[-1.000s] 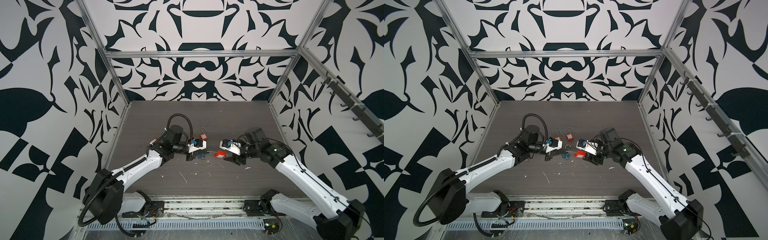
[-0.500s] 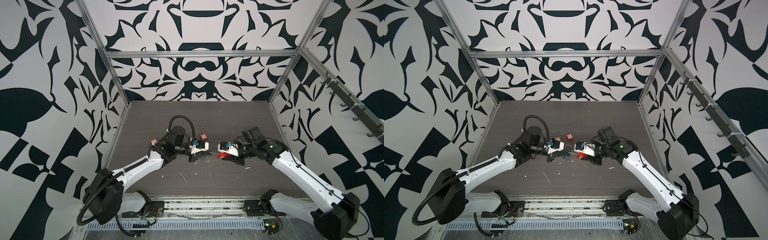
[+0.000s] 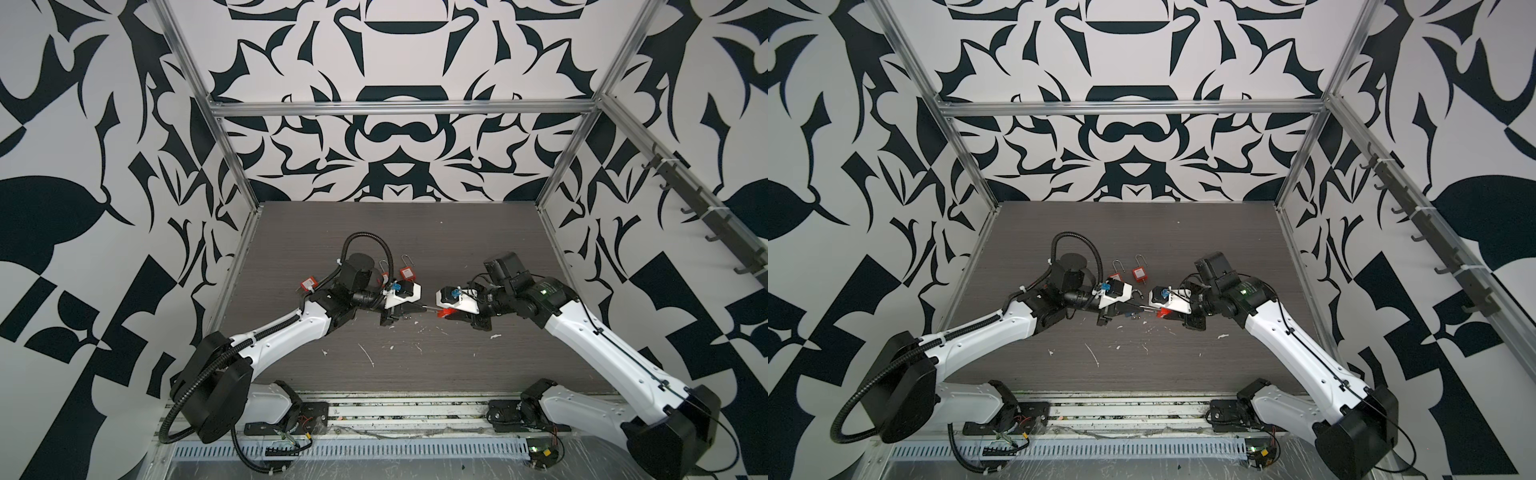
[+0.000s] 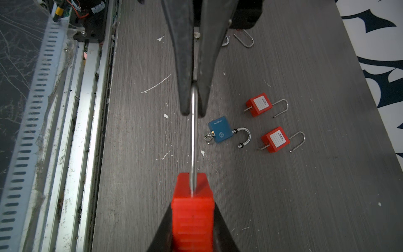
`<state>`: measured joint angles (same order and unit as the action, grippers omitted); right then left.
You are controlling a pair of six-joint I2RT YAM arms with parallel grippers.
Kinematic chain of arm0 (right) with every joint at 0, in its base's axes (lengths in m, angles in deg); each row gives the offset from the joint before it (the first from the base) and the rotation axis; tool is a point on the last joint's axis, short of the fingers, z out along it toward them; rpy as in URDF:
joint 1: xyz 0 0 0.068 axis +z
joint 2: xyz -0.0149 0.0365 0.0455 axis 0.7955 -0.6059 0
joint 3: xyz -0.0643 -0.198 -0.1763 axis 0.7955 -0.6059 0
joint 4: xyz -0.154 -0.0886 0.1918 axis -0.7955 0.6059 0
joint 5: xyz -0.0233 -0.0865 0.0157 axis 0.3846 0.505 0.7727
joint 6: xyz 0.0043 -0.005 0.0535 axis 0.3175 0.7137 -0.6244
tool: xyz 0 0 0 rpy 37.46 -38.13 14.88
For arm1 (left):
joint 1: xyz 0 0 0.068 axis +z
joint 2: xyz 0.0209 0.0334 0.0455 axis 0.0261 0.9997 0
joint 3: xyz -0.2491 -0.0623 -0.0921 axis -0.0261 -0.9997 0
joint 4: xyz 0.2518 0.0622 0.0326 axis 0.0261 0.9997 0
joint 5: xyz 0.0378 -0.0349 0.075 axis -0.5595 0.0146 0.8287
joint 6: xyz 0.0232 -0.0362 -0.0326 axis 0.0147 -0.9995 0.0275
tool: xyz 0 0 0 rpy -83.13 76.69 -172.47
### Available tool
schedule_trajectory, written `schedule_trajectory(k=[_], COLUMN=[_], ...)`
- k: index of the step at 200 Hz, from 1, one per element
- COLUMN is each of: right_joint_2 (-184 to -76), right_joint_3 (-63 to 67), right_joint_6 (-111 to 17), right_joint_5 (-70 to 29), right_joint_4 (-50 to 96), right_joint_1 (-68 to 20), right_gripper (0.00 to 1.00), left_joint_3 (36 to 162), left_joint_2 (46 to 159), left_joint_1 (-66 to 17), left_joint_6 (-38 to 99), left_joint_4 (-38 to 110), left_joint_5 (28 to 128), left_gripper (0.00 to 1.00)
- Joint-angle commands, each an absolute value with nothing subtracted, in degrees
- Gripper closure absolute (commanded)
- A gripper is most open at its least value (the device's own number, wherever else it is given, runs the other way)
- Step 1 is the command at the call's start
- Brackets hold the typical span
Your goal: Lock with the key
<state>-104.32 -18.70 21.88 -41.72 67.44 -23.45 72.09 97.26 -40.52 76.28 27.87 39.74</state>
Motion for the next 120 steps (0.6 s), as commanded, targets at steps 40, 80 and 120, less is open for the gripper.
schedule_trajectory(k=[40,80,120], right_joint_2=[-102.9,-101.6,-102.8], right_joint_3=[-17.7,-19.0,-16.9], right_joint_6=[23.8,24.7,21.7], right_joint_5=[-41.2,-40.2,-46.5], right_joint_4=[63.5,60.4,60.5], right_joint_1=[-23.5,-23.5,-23.5], right_gripper=[0.86,0.87,0.86], left_joint_3=[70.9,70.2,67.6], left_joint_2=[99.5,100.6,102.6], left_joint_1=[-42.3,-42.8,-44.7], left_joint_6=[72.4,70.0,69.2], left_joint_4=[23.3,19.9,12.0], left_joint_5=[38.6,39.1,43.3], left_gripper=[1.0,1.0,1.0])
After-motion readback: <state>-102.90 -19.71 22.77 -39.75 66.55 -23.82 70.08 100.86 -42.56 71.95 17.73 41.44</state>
